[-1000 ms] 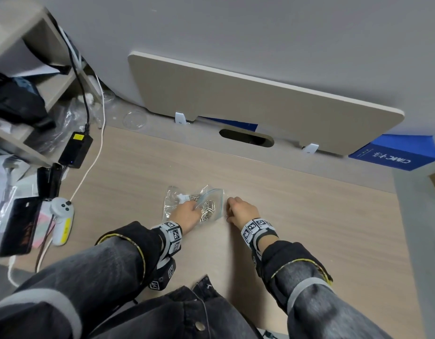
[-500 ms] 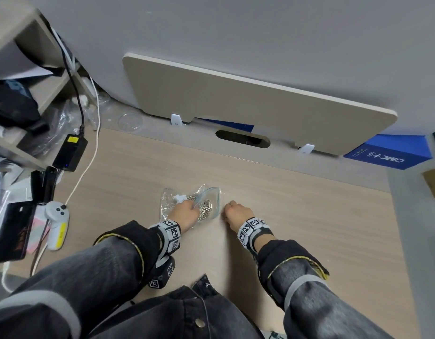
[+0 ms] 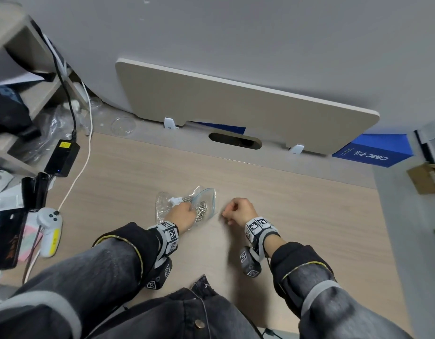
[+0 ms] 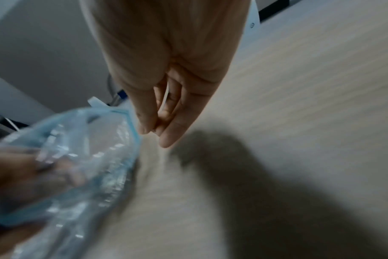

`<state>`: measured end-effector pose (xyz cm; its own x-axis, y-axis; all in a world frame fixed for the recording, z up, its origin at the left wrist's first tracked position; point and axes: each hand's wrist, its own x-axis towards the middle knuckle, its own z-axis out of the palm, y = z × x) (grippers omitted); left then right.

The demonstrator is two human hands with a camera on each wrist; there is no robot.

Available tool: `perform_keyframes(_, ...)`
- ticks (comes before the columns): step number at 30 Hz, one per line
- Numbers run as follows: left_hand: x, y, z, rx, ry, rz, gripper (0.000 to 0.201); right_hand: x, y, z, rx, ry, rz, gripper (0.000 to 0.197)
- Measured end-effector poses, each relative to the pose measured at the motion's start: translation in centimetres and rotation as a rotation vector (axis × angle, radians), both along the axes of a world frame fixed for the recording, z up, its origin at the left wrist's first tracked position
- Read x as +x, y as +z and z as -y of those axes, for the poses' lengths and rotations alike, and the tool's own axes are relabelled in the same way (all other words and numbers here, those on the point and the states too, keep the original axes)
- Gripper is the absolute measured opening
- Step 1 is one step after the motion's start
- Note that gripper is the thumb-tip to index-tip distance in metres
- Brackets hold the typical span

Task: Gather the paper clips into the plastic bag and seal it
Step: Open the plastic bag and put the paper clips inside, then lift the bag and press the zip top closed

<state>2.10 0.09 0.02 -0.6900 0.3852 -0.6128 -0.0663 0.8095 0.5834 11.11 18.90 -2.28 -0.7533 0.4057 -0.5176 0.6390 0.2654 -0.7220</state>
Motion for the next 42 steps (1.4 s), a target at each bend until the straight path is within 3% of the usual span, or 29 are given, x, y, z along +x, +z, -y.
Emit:
perform_keyframes(2,0.3,0.4,-0.5,0.004,-0.027,-0.010,0.023,-1.1,1.1,0.5,-0.092,-0.041,-0.043,0.026)
perform_keyframes(5,0.6,0.9,-1.4,0.030,-0.067,-0.027,0.021,-2.7,2.3,1.7,-0.079,-0.004,-0.065,0.021)
perform_keyframes(10,0.2,1.8,-2.2,0.057,-0.102,-0.014,0.021,-3.0,4.0,2.2,0.139,0.057,-0.061,0.012)
perform_keyframes(14,-0.8,2.9,-2.5,0.087,-0.062,0.000,0.015,-2.2,6.1,0.3,0.368,-0.119,-0.022,0.014)
perform_keyframes(16,-1.4,3.6,-3.0,0.154,-0.063,-0.005,0.018,-2.1,6.5,0.0,0.263,-0.115,0.122,0.035)
perform_keyframes(18,-1.7,4.8,-3.4,0.204,-0.099,-0.024,0.027,-2.5,6.7,0.1,0.122,-0.088,0.167,0.031)
perform_keyframes(20,-2.3,6.0,-4.0,0.217,-0.119,-0.043,0.025,-3.0,7.6,-0.2,0.116,-0.094,0.118,0.016)
perform_keyframes(24,-4.0,8.3,-5.1,0.187,-0.147,-0.122,0.020,-4.2,11.9,-1.7,0.283,-0.054,0.028,0.021)
perform_keyframes(30,-5.9,11.2,-7.0,0.112,-0.257,-0.282,0.024,-5.0,15.1,-4.2,0.487,-0.088,-0.075,0.017)
perform_keyframes(34,-5.5,12.1,-7.9,0.077,-0.374,-0.448,0.016,-4.7,16.9,-4.7,0.556,0.050,-0.066,0.019)
perform_keyframes(37,-4.7,12.4,-7.9,0.139,-0.400,-0.548,0.034,-4.4,17.7,-4.8,0.608,0.170,-0.063,0.025)
perform_keyframes(42,-3.4,12.7,-9.2,0.193,-0.457,-0.409,0.029,-4.2,19.0,-4.4,0.758,0.385,-0.082,0.014)
